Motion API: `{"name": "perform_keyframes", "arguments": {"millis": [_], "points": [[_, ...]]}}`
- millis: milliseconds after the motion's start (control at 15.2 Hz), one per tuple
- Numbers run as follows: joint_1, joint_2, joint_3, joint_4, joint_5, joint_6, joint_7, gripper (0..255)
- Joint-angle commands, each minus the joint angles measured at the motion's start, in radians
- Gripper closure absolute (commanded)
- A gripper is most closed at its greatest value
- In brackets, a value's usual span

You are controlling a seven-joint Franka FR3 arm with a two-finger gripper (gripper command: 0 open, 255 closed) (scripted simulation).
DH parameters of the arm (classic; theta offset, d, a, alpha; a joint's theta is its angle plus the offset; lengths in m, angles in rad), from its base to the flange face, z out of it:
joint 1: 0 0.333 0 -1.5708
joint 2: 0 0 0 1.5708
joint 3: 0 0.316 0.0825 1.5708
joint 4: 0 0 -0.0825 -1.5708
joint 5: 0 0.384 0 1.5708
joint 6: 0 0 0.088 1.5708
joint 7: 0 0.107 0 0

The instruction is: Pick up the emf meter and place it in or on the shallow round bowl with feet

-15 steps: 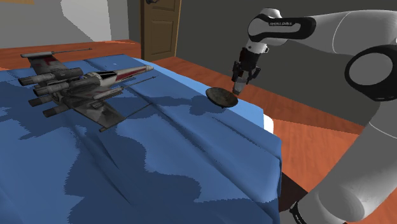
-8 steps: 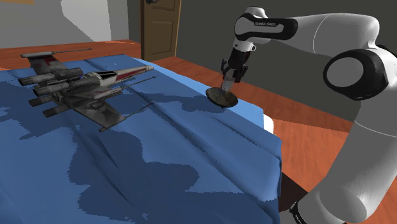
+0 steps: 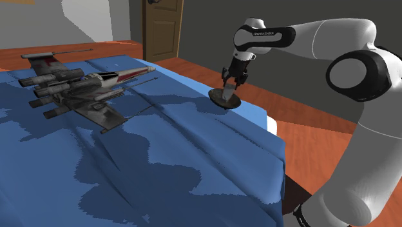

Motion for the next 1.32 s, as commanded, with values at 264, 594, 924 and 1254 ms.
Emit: {"name": "perform_keyframes", "arguments": {"millis": [264,594,924,1254], "points": [[0.002,0.001,0.001,-0.053,0.001,0.055,-0.002,255],[0.002,0.001,0.001,-0.053,0.001,0.055,-0.002,255],[0.002,0.001,0.001,-0.053,0.001,0.055,-0.002,0],[-0.002,-0.011,-0.002,0.058,-0.002,-0.068,0.002,0]]}}
